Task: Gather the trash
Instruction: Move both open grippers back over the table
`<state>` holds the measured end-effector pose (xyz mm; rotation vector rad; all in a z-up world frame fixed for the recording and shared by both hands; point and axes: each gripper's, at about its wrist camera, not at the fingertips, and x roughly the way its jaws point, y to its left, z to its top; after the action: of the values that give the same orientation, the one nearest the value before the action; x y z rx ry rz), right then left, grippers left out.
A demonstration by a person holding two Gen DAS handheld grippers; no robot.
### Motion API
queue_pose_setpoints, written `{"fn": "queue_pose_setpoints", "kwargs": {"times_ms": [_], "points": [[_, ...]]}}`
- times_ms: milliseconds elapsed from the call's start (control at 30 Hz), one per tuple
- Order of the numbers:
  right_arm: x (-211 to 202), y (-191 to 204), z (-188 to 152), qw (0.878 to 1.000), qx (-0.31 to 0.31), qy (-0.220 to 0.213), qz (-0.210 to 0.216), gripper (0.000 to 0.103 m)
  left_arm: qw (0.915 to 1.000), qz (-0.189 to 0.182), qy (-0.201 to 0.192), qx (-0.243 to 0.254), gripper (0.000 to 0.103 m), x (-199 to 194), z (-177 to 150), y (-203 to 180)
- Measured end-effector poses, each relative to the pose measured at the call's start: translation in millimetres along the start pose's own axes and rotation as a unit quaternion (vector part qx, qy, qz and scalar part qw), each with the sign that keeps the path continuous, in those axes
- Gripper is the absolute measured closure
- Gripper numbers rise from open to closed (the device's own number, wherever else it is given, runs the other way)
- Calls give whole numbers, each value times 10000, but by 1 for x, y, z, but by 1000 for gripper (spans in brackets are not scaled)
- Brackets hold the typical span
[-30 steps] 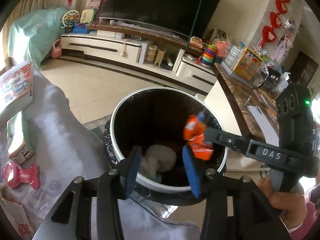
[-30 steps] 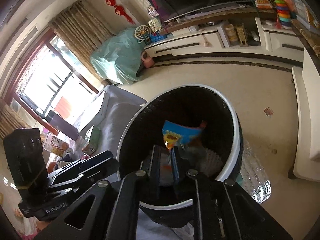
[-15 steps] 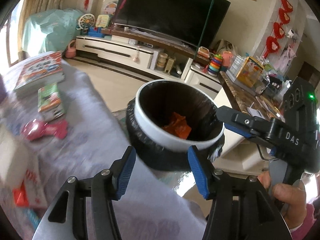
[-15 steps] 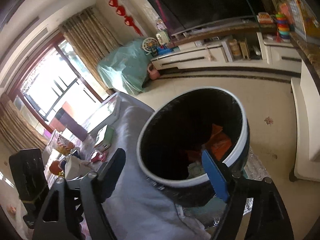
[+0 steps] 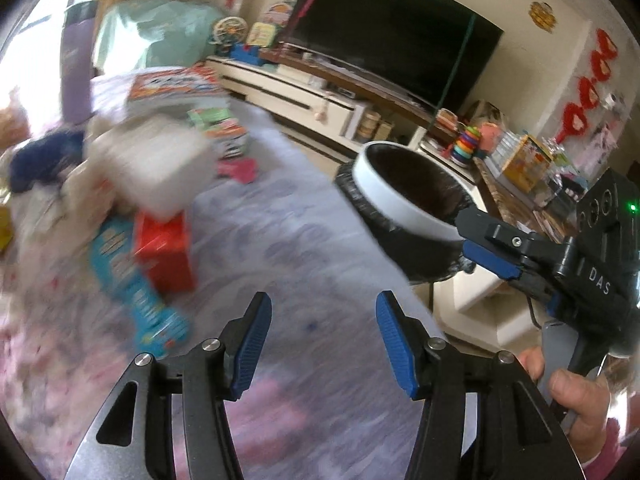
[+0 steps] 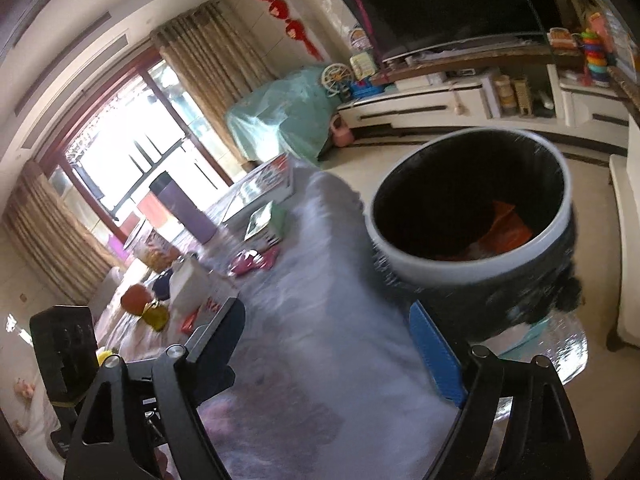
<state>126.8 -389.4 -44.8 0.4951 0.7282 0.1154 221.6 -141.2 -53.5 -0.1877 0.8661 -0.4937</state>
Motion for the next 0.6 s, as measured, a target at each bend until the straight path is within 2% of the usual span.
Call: {"fn": "queue_pose_setpoints", "kwargs": {"times_ms": [600], "points": [[35, 64, -41, 9972, -387, 462, 439, 17, 9946, 707, -198, -735, 49, -68, -41, 53]]}}
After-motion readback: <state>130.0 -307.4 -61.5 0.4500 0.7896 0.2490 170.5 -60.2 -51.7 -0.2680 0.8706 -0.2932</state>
